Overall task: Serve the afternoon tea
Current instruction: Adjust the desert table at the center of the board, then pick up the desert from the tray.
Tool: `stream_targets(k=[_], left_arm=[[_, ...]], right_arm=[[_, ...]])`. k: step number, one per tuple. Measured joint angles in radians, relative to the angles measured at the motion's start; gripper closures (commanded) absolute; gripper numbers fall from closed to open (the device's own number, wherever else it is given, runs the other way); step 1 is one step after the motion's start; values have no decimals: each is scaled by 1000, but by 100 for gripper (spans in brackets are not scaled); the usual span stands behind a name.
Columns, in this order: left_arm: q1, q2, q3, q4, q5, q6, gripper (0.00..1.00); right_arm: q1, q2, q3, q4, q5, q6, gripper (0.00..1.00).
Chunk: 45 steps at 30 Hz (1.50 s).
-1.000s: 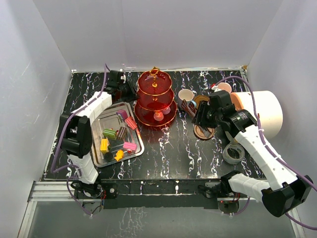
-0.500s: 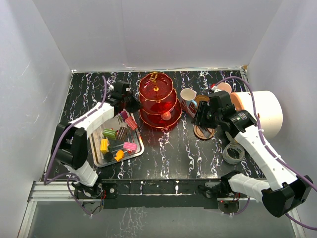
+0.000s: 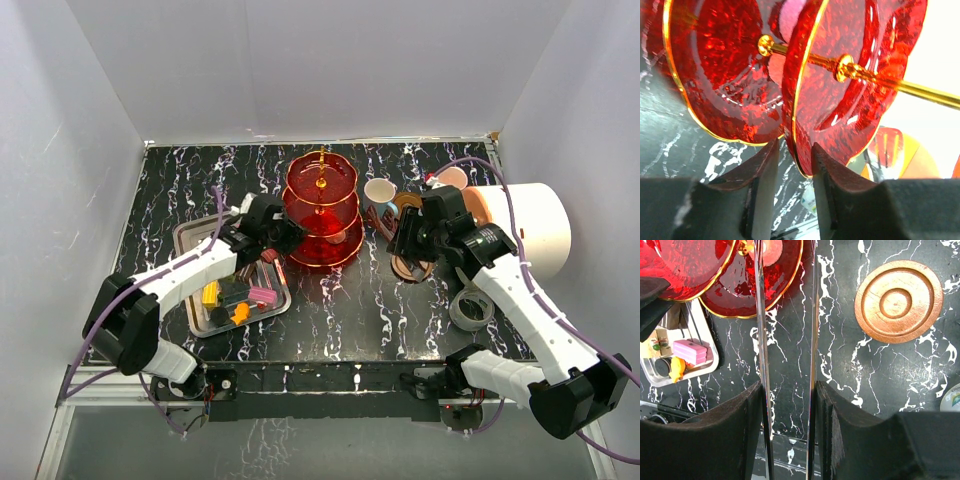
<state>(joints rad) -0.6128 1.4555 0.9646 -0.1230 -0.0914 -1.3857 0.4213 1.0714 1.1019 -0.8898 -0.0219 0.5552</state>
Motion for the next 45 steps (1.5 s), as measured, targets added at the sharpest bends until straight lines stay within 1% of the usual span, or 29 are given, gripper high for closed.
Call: stream_targets(k=[6,8,9,11,14,17,19,21,26,28,31,34,38,42,45], left_arm=[[-55,13,0,39,-6,-87,52],[-69,14,-6,54,-6,-112,46],[-76,14,-11,66,-8,-121,41],[-87,14,-21,72,-13,-135,35],[-99,-3,-42,66,-30,-141,31],[-108,-60,-71,40,-53,-125,23],[-121,-134,-84,-5,-92,-98,22],[-140,-223,-97,-42,-137,-76,19],[-173,-450,-130,-143,-247,16,9],[-175,-529,-131,-195,-305,77,3],[-175,-624,-124,-289,-400,190,1],[-175,-667,-74,-408,-501,322,1],[-175,-676,14,-532,-620,480,1],[-175,-691,31,-612,-698,604,1],[-175,-697,31,-633,-723,669,1]], right_arm=[[0,-6,-5,-4,1,0,59],[0,-11,-5,-8,2,-1,59],[0,-13,-5,-12,4,-1,59],[0,-21,-5,-27,5,-1,59],[0,-34,-3,-50,13,-1,59],[0,-53,9,-85,20,0,60],[0,-63,31,-111,19,0,61],[0,-73,59,-130,11,1,61],[0,-115,125,-164,-66,-4,61],[0,-130,156,-179,-114,-11,61],[0,-141,196,-206,-200,-34,61],[0,-142,209,-229,-274,-62,61],[0,-132,213,-280,-362,-108,61],[0,-118,213,-315,-441,-147,61],[0,-106,213,-319,-485,-174,61]])
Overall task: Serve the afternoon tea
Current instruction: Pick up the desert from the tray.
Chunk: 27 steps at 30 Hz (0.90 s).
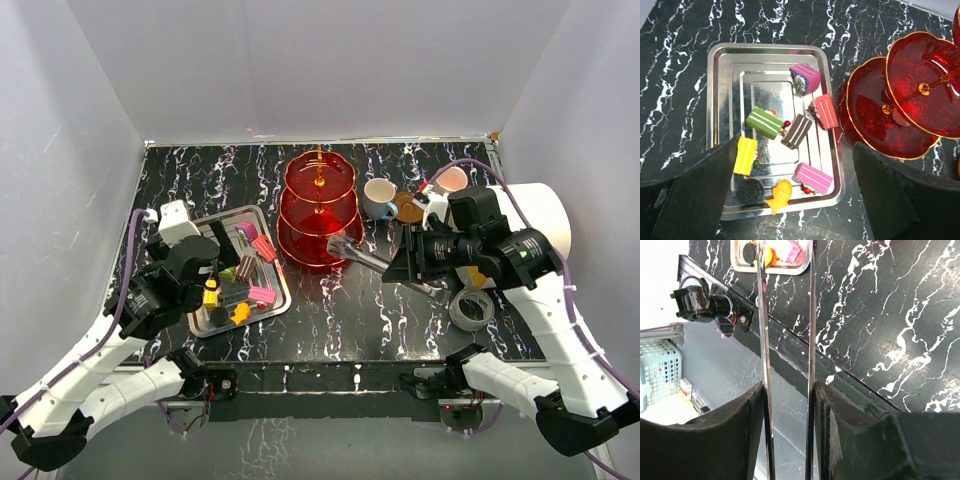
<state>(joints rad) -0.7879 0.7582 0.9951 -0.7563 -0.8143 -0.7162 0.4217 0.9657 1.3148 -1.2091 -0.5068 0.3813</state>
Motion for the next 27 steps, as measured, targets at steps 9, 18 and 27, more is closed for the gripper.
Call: stream_targets(k=[9,18,27], left_arm=[[176,128,-1,9,74,123,1],[562,85,-48,47,269,196,1],[564,21,-130,48,214,242,1]], right_arm=[[278,113,0,80,97,41,60],[748,471,215,172,485,118,60],[770,771,467,166,825,35,60]])
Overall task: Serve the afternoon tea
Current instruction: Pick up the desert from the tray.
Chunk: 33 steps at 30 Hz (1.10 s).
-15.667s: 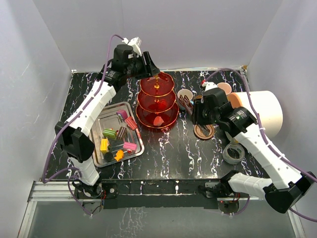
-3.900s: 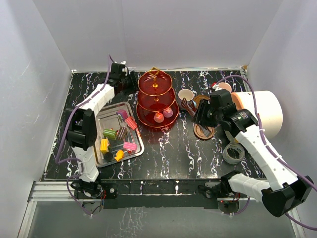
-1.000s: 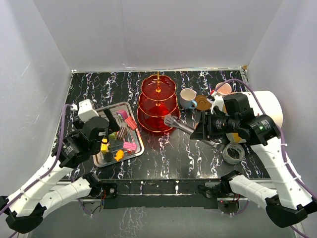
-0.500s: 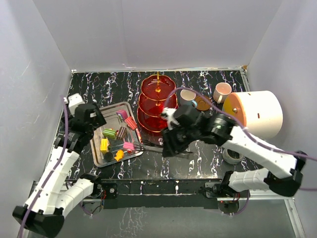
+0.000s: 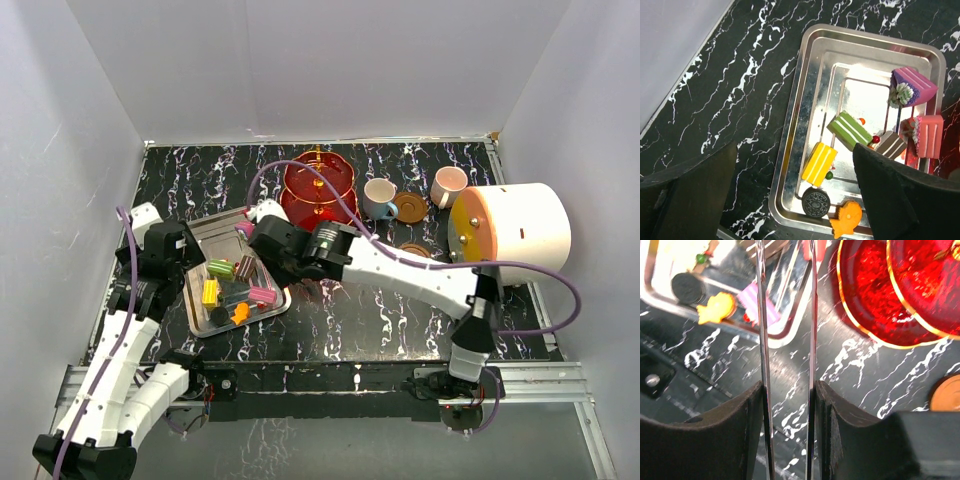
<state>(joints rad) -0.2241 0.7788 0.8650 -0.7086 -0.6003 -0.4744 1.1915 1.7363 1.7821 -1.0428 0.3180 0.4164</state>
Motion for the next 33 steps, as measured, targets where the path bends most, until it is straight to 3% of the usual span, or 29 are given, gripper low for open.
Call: stream_targets(k=[12,33], left_arm=[[0,-32,-2,13,-32,18,1],[0,-45,-12,16,-34,21,1]], right_arm=[[-2,291,209,-19,110,-164,63],[-30,406,258,-53,165,-247,58]])
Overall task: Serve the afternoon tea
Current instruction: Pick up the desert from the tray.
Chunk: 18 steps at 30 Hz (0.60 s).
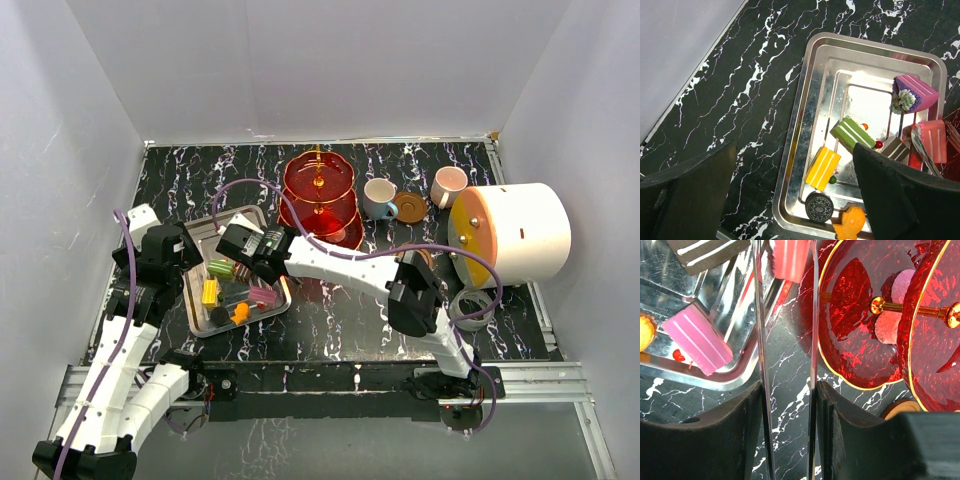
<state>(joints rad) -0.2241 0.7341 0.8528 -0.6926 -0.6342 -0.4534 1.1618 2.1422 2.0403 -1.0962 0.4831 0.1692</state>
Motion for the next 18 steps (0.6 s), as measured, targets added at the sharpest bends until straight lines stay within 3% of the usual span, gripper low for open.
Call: stream_targets(k=[18], left_arm=[[0,6,0,0,-1,0,1]], right_arm=[[-10,26,13,2,28,-19,60]])
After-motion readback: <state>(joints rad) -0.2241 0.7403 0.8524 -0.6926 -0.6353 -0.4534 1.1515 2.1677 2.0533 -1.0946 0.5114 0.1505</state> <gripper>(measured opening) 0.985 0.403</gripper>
